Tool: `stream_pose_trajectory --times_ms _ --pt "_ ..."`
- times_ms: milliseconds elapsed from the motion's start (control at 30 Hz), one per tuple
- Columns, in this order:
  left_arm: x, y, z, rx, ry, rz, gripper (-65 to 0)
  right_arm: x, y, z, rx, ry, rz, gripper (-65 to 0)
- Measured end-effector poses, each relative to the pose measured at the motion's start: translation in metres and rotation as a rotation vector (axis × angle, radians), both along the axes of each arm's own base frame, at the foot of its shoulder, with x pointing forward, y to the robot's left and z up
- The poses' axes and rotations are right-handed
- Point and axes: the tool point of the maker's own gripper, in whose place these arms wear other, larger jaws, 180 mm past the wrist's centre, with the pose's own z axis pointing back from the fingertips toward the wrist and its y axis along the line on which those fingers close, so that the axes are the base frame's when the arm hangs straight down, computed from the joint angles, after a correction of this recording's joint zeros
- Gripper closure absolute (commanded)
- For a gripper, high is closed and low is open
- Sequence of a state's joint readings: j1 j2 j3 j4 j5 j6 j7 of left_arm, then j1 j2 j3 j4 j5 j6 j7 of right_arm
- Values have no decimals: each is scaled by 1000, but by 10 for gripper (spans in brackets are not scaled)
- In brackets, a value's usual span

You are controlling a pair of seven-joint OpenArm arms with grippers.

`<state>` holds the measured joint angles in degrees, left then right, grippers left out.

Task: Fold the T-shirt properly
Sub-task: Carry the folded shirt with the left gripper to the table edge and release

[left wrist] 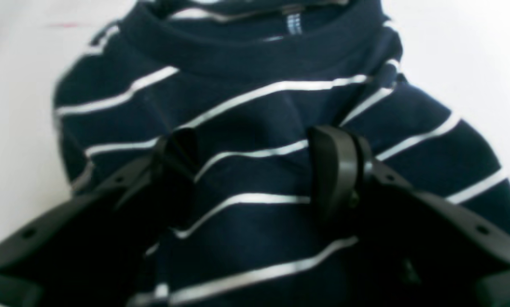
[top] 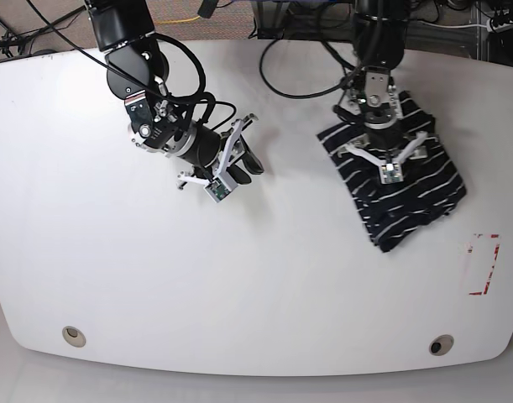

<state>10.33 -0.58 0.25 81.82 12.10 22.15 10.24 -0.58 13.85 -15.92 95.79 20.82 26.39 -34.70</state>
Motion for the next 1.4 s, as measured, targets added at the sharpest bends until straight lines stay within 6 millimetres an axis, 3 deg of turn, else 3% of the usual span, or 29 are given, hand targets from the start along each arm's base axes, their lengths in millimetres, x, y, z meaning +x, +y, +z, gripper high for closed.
stream_pose_trajectory --times_ms 100,233,367,500,633,767,867,933,1000,1100,1267,1333,1400 --pt "-2 52 9 79 57 -37 -478 1 1 1 5 -2 0 -159" --pt "-6 99 16 133 139 -92 -483 1 1 1 5 -3 1 -159" --pt "-7 127 16 147 234 -256 -481 1 1 1 4 -2 1 -159" --pt "1 181 14 162 337 -262 -478 0 1 2 8 -1 1 -159" --pt "5 208 28 62 346 -266 -478 0 0 0 -3 -1 1 -159" --pt "12 200 52 -1 301 -313 -478 0 1 1 8 1 -6 -159" --pt "26 191 88 27 267 -321 -478 1 -1 0 0 0 -8 -159" --pt "35 173 114 28 217 -362 -478 1 -2 1 1 -1 -12 -159" --pt "35 156 124 19 211 -375 -478 5 -5 3 16 -2 -32 -159" --pt "18 129 110 -7 278 -394 -478 10 -14 5 11 -10 -61 -159" --pt "-27 89 57 -93 428 -385 -478 14 -20 6 15 -11 -87 -159" --pt "-42 88 44 -107 464 -372 -478 15 -22 7 18 -16 -91 -159" --pt "-61 99 34 -116 499 -321 -478 16 -24 7 11 -15 -95 -159"
